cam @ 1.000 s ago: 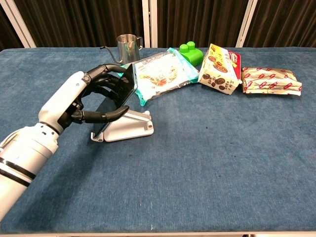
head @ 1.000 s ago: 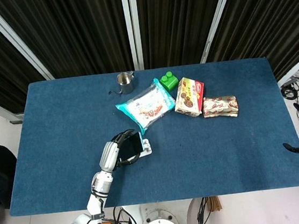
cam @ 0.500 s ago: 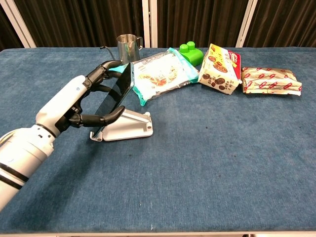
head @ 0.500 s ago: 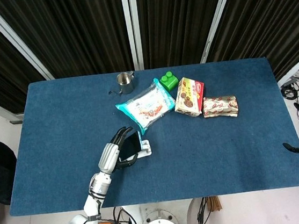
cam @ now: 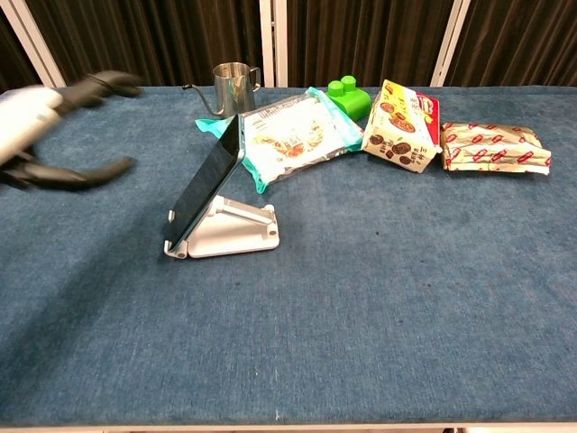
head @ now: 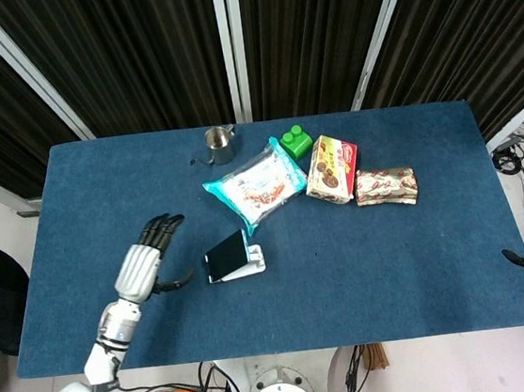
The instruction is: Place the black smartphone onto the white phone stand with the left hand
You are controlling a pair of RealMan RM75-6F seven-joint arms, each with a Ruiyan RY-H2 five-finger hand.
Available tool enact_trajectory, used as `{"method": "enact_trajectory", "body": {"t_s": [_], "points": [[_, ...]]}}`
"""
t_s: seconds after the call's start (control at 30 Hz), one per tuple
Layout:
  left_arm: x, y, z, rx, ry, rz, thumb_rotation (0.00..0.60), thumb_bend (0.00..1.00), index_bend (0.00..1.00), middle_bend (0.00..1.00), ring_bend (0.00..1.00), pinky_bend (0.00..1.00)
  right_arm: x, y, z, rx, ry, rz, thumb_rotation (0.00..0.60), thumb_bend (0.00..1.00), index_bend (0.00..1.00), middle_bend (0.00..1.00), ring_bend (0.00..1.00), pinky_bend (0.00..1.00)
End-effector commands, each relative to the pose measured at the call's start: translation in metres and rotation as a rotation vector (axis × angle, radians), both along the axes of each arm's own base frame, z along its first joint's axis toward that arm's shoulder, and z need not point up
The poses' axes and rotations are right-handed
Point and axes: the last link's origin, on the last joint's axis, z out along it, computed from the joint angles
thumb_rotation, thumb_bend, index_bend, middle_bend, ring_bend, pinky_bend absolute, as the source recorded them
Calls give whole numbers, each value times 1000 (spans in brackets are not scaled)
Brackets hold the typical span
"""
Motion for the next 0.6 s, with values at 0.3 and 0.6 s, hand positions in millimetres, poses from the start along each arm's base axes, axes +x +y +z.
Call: {"method": "enact_trajectory", "body": {"t_s": [0.3,0.6], "points": [[-94,-17,109,225,288,301,600,228,80,136,28,67,-11,4,-6,22,-35,-5,600,103,0,29,0,88],[-118,-74,124,238,281,359,600,228,80,136,22,59,-2,16,-18,39,-41,31,600,104,0,29,0,88]]}}
